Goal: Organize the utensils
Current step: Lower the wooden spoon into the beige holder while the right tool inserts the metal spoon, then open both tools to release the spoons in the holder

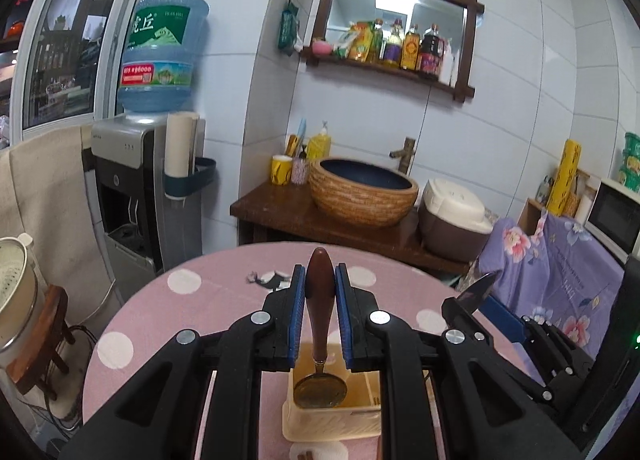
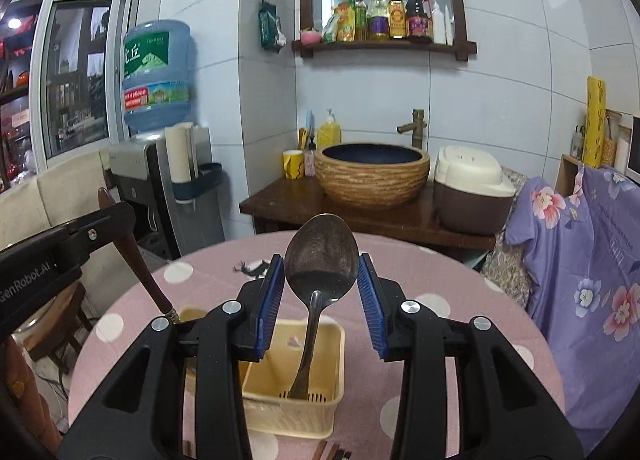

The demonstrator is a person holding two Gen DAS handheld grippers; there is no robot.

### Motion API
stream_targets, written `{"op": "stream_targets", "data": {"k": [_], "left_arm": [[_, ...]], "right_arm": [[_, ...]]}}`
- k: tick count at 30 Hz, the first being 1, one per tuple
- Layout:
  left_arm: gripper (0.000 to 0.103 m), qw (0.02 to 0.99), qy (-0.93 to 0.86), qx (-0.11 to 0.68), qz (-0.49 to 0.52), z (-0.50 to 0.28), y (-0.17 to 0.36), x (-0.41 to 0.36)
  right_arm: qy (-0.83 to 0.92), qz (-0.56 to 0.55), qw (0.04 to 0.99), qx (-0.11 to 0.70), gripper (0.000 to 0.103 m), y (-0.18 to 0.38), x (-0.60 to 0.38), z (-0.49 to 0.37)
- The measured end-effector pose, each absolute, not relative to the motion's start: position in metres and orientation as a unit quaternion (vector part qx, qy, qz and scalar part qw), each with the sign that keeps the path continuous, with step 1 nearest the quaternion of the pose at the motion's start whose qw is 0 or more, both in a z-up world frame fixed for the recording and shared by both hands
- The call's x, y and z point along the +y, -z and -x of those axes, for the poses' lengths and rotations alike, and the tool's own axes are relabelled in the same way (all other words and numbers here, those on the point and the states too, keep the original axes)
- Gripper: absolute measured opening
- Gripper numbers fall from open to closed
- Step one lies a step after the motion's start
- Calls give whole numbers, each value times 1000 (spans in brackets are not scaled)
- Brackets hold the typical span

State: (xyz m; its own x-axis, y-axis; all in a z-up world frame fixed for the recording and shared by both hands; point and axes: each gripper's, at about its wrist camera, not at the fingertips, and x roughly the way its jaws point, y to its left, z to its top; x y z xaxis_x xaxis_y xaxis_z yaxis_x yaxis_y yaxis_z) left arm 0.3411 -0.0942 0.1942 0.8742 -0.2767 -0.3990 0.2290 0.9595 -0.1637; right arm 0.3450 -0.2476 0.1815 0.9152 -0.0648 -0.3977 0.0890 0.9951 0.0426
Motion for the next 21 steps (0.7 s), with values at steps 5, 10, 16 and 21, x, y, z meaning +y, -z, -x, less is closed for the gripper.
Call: {"op": "stream_targets", "data": {"k": [5,10,16,21], "left_arm": [[16,962,136,235,42,-342,-171,-97],[16,955,137,261,42,-349,-148,-96],[16,949,141,277,45,-351,-136,-91],[16,954,142,263,35,-344,-138,-91]], "right_arm": [[31,-19,976,217,38,-162,-245,-338],[20,-11,972,234,38,-146,-245,-333],[14,-7,968,249,38,-129,-243,-331],[14,11,970,241,40,-125,-237,-326]]}}
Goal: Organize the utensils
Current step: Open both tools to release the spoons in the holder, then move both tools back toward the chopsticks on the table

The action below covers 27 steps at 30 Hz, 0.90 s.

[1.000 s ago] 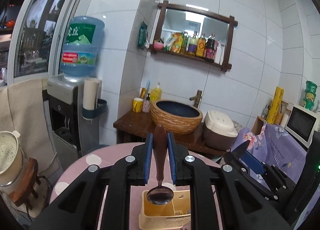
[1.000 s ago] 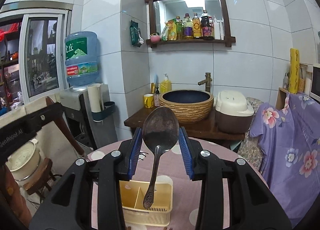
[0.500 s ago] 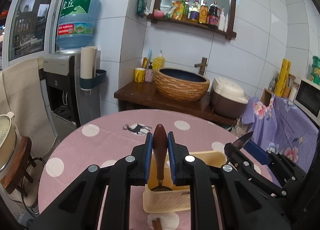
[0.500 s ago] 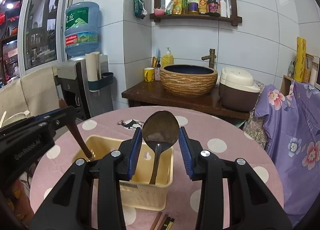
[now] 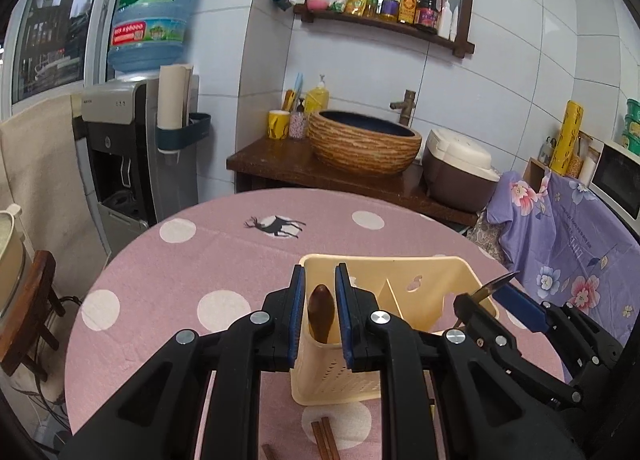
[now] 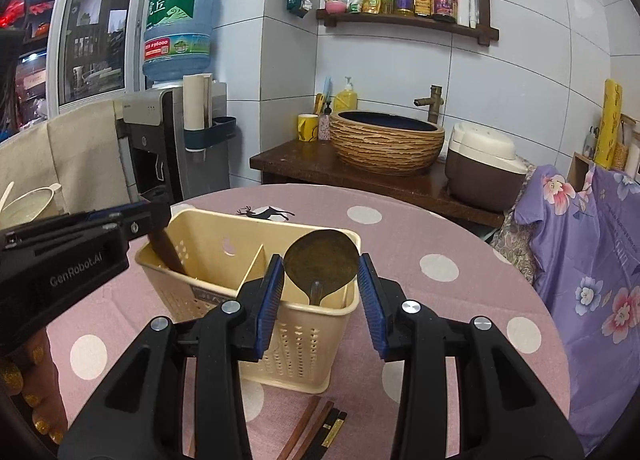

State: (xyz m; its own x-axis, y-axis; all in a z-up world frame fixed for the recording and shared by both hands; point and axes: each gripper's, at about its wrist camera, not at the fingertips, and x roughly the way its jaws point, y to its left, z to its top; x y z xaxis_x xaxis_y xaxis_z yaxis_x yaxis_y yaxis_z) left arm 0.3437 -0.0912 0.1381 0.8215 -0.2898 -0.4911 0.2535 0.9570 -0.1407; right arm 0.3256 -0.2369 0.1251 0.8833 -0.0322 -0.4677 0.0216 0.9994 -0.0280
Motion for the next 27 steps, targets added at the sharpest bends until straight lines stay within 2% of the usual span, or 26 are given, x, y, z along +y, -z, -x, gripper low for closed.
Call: {"op": "stream_targets", "data": {"k": [3,5,6,7,8,11,16,26,27], "left_arm": [[24,959,140,245,29,-334,-146,-88],[47,964,135,228,32,-323,-153,-80],[54,966,130,221,35,-319,-155,-76],[63,968,123,213,41,-313,-157,-70],[66,970,119,208,47,-308,-158,-65],[87,969,104,213,62,-293,-155,-50],[94,968,99,216,77,-270,-144,-41],[94,970,110,207,59,-239,-150,-44],[91,969,111,215,60,-239,-147,-44]], "right_arm": [[14,8,972,236,42,-127,-238,-321],[14,6,973,230,50,-130,-241,-317],[13,3,974,226,56,-132,-243,-314],[13,-3,975,220,58,-134,-246,-309],[12,-9,976,217,58,-136,-248,-305],[21,-27,975,218,66,-140,-255,-293],[22,-75,968,239,69,-136,-266,-272],[21,-66,970,234,69,-144,-258,-232],[24,-61,969,238,69,-141,-258,-229]]}}
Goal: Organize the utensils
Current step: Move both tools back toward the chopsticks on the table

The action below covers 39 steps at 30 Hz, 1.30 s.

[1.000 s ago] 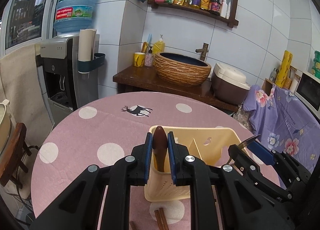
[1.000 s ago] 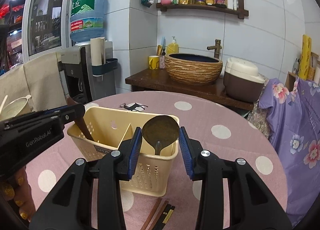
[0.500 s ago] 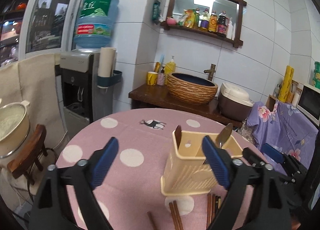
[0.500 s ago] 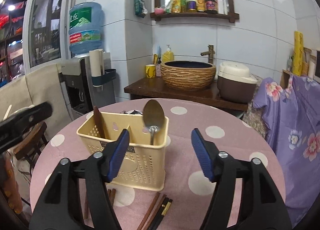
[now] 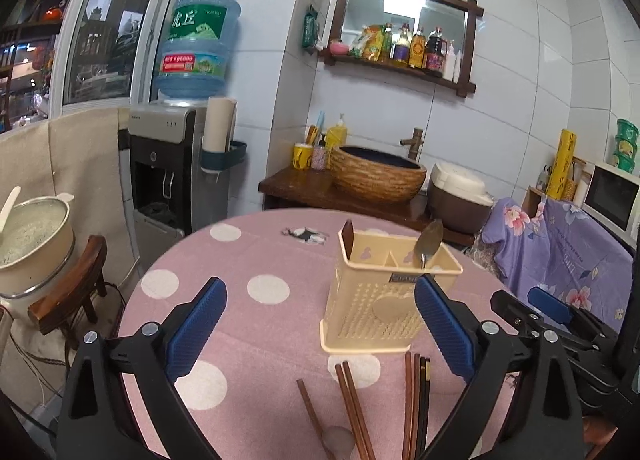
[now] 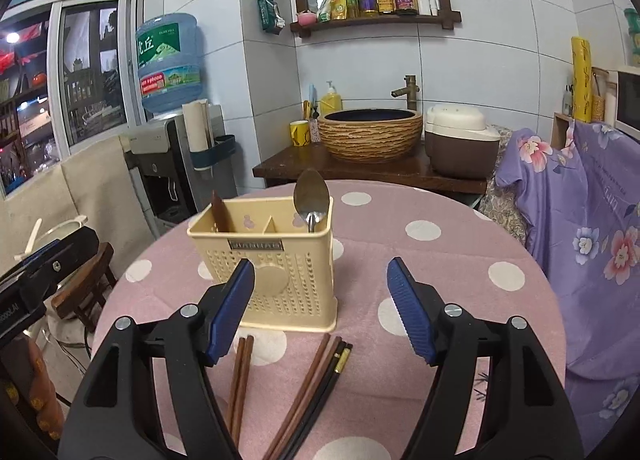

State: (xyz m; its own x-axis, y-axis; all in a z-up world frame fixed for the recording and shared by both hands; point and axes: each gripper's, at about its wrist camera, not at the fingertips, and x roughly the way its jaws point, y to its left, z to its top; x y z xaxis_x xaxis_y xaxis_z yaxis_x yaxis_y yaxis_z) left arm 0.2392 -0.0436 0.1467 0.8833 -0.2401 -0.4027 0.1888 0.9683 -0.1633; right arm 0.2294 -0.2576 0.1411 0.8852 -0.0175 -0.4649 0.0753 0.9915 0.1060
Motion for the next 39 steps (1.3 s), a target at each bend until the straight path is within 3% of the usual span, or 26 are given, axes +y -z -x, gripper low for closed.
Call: {"op": "stream_targets", "data": {"k": [8,17,29,35,39], "left_arm": [[56,939,99,318,87,-242,-83,-21],[33,908,107,401,56,-240,-23,-32],[29,894,110,433,31,-273,-8,-59],[19,895,96,436,9,-278,-2,-64],[12,897,100,430,-4,-272,-2,-61]], "right_arm": [[43,-70,947,310,69,-91,-268,-218],[53,-93,919,379,68,-30,-279,-202],[60,-80,917,387,67,-22,-278,-192],[57,-80,916,389,67,-24,-279,-196],[50,-92,909,403,61,-21,-281,-207]]}}
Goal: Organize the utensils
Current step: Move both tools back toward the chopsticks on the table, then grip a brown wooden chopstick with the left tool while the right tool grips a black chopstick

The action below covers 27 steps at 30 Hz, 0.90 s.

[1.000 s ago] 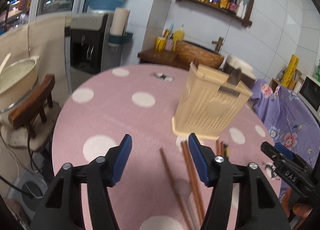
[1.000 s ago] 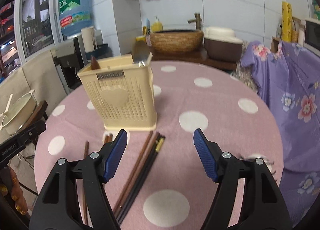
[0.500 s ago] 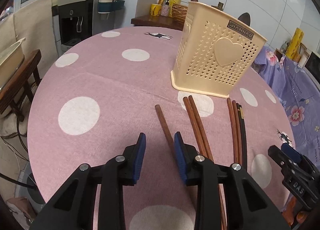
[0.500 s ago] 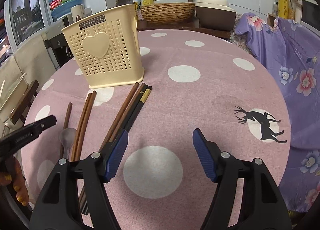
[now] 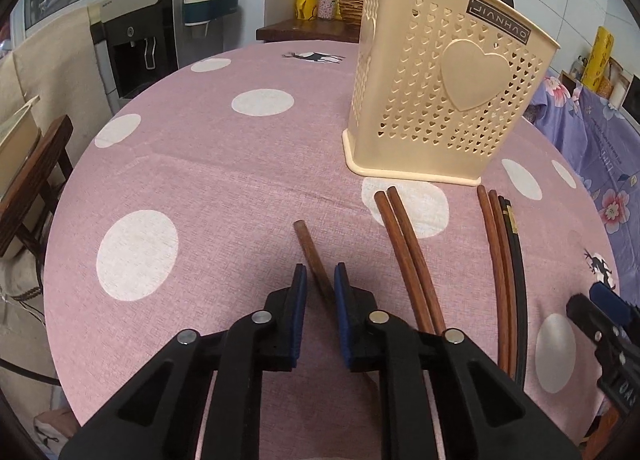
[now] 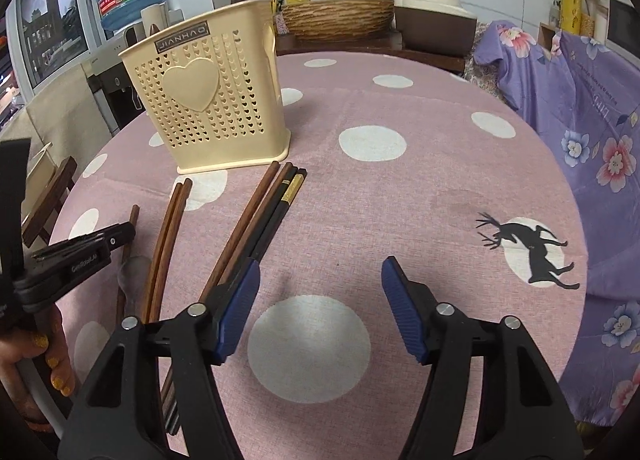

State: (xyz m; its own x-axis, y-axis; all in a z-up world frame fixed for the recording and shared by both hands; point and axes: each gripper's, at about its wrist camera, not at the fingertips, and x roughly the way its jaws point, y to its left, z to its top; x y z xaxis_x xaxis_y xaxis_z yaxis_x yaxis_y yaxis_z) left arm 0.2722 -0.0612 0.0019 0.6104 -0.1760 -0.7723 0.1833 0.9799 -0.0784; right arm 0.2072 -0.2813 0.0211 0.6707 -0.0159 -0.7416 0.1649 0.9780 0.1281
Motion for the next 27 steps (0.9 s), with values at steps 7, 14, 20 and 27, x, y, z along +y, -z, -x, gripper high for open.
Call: {"op": "stream_targets", "data": {"k": [7,14,20,27], "left_arm": [[10,892,112,438,-7,-278,-3,-53],[10,891,117,438,-6,-282,-3,-53],[10,889,121,441,0,-284,-3,-51],[10,891,119,438,0,-284,-2,-51]], "right_arm": [[26,-119,888,444,49,-8,-277,-240],[40,-84,884,459,42,-6,-263,-262],[60,-60,873,480,23,-5,-269,-273],[33,-146,871,467,23,-12,-286,-274]]}}
